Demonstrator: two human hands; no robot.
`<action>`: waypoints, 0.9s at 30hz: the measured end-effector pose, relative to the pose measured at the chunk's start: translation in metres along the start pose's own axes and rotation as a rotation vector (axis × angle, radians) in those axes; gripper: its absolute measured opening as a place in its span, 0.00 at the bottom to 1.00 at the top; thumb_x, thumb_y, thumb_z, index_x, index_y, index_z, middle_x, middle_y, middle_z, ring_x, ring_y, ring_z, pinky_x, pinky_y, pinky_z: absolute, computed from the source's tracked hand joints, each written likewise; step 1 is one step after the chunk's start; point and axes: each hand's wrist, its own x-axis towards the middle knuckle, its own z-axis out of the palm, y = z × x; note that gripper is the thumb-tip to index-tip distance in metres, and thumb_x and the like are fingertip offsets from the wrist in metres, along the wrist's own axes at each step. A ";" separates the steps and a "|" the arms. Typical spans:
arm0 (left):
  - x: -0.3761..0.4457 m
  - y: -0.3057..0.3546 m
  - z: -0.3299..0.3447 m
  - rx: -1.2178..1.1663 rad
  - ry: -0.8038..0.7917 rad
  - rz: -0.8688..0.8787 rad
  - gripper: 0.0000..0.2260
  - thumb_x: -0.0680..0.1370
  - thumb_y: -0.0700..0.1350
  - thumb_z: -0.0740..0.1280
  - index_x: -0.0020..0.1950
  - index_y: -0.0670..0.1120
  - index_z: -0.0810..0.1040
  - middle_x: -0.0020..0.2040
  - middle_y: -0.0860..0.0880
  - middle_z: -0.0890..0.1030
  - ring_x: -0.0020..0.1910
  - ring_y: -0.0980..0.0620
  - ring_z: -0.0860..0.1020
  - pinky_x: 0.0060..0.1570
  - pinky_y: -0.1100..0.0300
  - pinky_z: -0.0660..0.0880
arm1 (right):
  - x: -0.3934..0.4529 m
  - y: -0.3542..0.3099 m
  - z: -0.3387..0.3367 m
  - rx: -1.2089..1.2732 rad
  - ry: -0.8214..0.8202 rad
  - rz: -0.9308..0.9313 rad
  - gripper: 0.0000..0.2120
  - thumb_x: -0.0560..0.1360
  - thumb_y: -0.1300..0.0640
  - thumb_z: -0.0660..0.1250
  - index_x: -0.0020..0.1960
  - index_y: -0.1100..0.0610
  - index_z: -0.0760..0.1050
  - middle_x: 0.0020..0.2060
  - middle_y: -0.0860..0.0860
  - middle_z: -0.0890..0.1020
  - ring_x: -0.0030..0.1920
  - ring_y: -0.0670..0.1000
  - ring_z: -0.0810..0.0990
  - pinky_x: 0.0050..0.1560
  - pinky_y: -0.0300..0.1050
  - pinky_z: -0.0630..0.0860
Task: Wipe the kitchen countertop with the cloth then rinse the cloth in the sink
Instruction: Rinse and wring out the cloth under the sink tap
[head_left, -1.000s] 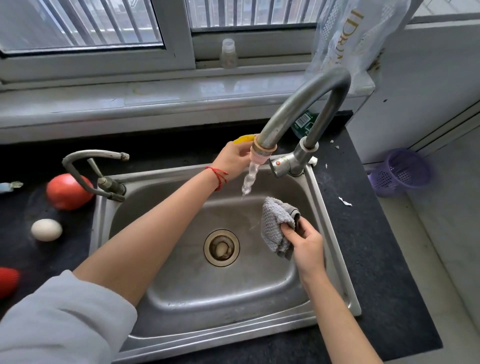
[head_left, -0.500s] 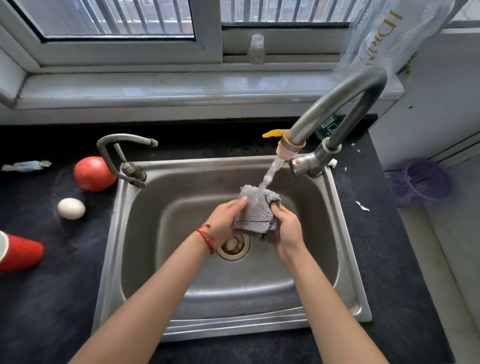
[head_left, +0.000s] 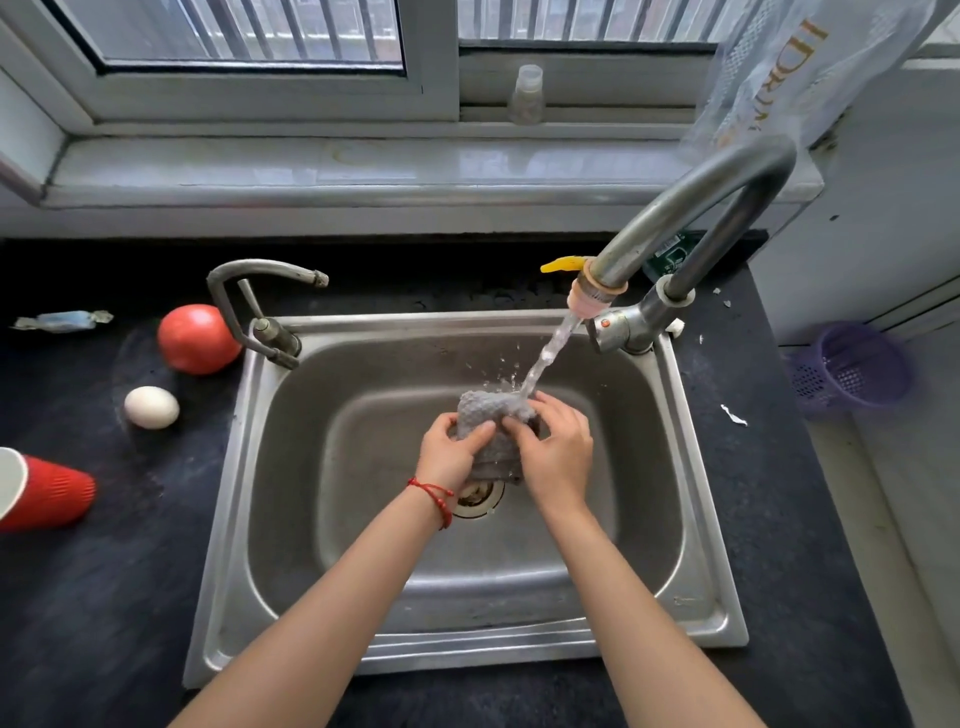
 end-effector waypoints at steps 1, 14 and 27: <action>0.001 -0.003 0.000 -0.010 0.037 -0.025 0.05 0.74 0.38 0.67 0.45 0.45 0.72 0.48 0.39 0.78 0.46 0.42 0.78 0.54 0.42 0.76 | -0.002 0.001 0.003 -0.017 -0.001 -0.031 0.12 0.68 0.58 0.72 0.51 0.59 0.80 0.52 0.55 0.82 0.57 0.56 0.75 0.58 0.51 0.69; 0.025 -0.025 0.015 -0.389 -0.066 -0.490 0.25 0.77 0.61 0.55 0.35 0.44 0.81 0.29 0.46 0.83 0.30 0.49 0.82 0.32 0.62 0.77 | -0.003 -0.007 0.025 0.711 -0.324 0.567 0.15 0.77 0.51 0.60 0.39 0.57 0.77 0.40 0.58 0.81 0.42 0.55 0.80 0.48 0.48 0.77; 0.031 -0.027 0.025 -0.222 0.102 -0.275 0.04 0.66 0.44 0.71 0.36 0.44 0.79 0.42 0.44 0.79 0.45 0.48 0.77 0.53 0.57 0.76 | 0.029 0.022 0.020 -0.077 -0.179 0.294 0.26 0.78 0.44 0.54 0.43 0.63 0.81 0.44 0.63 0.83 0.51 0.62 0.78 0.48 0.47 0.72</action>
